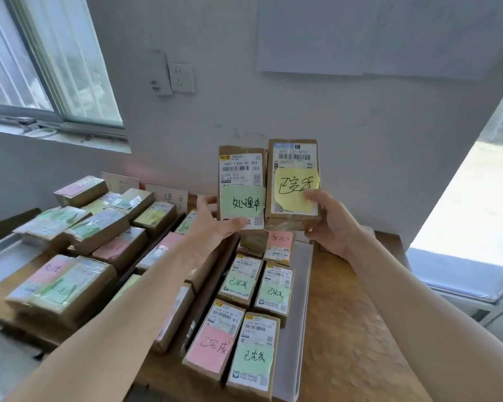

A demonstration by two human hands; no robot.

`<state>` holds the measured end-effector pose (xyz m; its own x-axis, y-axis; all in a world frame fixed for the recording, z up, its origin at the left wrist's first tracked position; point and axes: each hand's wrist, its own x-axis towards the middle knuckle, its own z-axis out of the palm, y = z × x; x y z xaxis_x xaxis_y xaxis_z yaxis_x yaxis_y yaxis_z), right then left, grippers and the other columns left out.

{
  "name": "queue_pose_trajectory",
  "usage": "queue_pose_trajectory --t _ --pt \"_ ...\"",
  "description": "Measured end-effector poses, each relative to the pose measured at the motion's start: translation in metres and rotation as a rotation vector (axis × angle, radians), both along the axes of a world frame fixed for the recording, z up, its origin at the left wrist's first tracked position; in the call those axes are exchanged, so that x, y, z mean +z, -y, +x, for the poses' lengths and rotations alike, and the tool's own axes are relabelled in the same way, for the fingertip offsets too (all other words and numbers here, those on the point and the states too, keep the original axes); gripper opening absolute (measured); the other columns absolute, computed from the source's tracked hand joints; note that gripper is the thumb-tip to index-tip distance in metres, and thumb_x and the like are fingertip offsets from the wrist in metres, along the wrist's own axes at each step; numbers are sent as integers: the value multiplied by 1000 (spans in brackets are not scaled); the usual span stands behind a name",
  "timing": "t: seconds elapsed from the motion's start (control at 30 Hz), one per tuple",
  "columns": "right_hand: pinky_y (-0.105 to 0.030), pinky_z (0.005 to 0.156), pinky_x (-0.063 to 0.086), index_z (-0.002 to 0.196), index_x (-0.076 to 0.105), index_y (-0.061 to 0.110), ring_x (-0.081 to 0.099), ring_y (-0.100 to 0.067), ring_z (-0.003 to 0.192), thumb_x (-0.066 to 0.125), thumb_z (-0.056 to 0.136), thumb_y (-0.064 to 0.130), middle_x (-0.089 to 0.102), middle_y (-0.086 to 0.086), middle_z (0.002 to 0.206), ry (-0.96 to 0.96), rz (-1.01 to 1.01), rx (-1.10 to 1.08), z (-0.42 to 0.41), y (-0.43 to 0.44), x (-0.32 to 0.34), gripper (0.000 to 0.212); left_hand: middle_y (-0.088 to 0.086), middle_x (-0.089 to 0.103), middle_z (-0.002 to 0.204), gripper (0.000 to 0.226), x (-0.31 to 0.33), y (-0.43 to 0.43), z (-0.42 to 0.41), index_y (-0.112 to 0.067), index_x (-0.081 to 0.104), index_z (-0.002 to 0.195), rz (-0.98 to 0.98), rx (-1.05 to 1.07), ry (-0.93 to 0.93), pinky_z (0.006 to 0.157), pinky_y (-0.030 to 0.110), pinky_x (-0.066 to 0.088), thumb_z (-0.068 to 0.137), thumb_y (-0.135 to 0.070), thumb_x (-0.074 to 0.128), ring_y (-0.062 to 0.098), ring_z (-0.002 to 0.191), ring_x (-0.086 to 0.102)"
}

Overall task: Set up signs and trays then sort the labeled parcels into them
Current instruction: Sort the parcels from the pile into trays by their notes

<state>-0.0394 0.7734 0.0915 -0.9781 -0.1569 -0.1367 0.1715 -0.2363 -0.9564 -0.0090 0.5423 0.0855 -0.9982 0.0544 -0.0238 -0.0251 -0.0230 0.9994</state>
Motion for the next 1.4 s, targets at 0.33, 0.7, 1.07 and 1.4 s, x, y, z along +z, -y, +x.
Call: queue_pose_trajectory --t 0.33,0.7,1.07,1.4 --pt "-43 79 55 131 48 18 66 -30 97 68 76 32 68 -9 115 35 22 78 -26 28 -2 60 8 67 100 72 0 25 1 -12 24 125 38 35 53 83 36 56 75 0 74 19 87 67" --pt "-40 75 53 130 48 19 66 -27 91 66 81 29 69 -7 111 -27 78 146 -32 139 6 53 13 62 112 73 -5 140 -3 -18 27 125 96 64 67 90 40 53 73 0 75 28 103 64" --pt "-28 58 50 129 50 19 66 -22 80 75 64 40 68 -8 113 22 83 97 -26 327 -15 73 11 65 103 71 -26 347 6 -16 27 128 100 87 151 77 37 57 76 -2 72 23 88 70" --pt "-24 52 50 128 50 20 68 -18 82 64 83 34 70 -5 110 18 156 58 -60 364 -36 49 14 60 109 70 -76 388 -31 -18 30 127 21 -16 320 87 39 54 75 -3 74 27 98 65"
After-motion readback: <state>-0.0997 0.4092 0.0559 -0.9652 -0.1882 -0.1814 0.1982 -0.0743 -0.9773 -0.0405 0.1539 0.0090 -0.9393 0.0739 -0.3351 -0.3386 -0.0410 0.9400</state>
